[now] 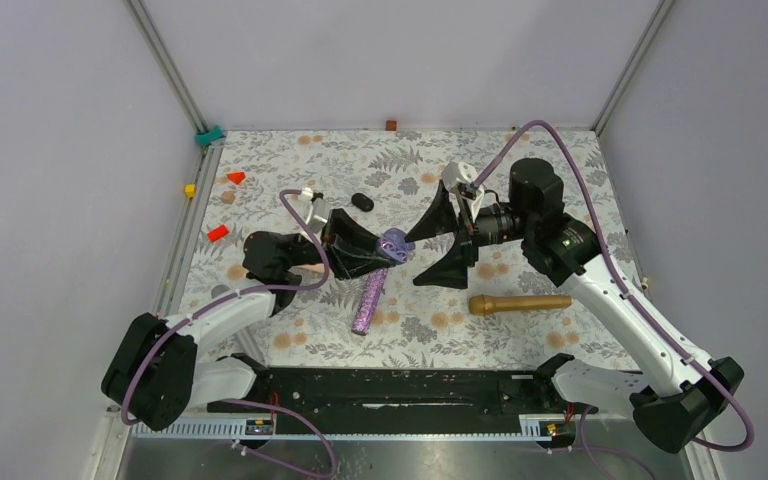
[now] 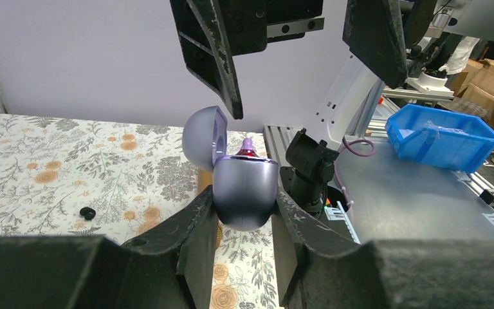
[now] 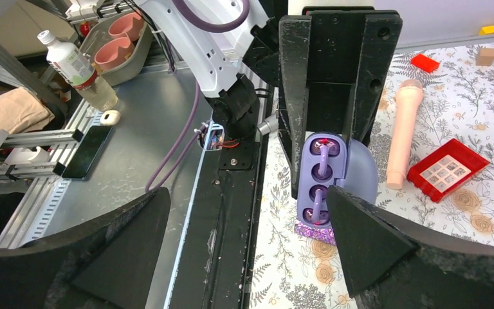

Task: Insert the wireless bluetooth earbuds into the charging case
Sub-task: Close the charging case.

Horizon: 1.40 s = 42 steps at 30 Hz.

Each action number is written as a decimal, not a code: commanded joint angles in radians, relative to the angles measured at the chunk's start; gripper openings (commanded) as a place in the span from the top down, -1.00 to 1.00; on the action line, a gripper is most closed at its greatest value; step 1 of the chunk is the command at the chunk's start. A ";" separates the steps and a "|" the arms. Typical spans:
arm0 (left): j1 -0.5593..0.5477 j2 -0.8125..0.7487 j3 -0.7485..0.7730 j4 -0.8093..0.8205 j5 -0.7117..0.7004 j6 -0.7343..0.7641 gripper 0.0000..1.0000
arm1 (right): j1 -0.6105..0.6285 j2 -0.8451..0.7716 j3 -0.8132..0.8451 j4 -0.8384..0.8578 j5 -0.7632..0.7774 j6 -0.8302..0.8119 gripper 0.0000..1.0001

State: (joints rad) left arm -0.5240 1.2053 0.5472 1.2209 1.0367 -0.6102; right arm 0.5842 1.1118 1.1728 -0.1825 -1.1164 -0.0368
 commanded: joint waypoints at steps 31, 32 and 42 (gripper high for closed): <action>-0.005 0.020 0.030 0.085 -0.009 -0.001 1.00 | 0.027 -0.022 0.013 0.179 -0.365 0.193 -0.99; -0.004 0.018 0.031 0.080 -0.008 0.002 1.00 | 0.028 -0.030 -0.010 0.276 -0.363 0.254 -0.99; -0.005 0.014 0.039 0.076 0.016 -0.014 1.00 | -0.006 -0.045 0.013 -0.050 0.148 -0.095 -0.99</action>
State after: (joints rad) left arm -0.5240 1.2327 0.5480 1.2480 1.0561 -0.6258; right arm 0.5816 1.0733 1.1126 0.0662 -1.2892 0.1768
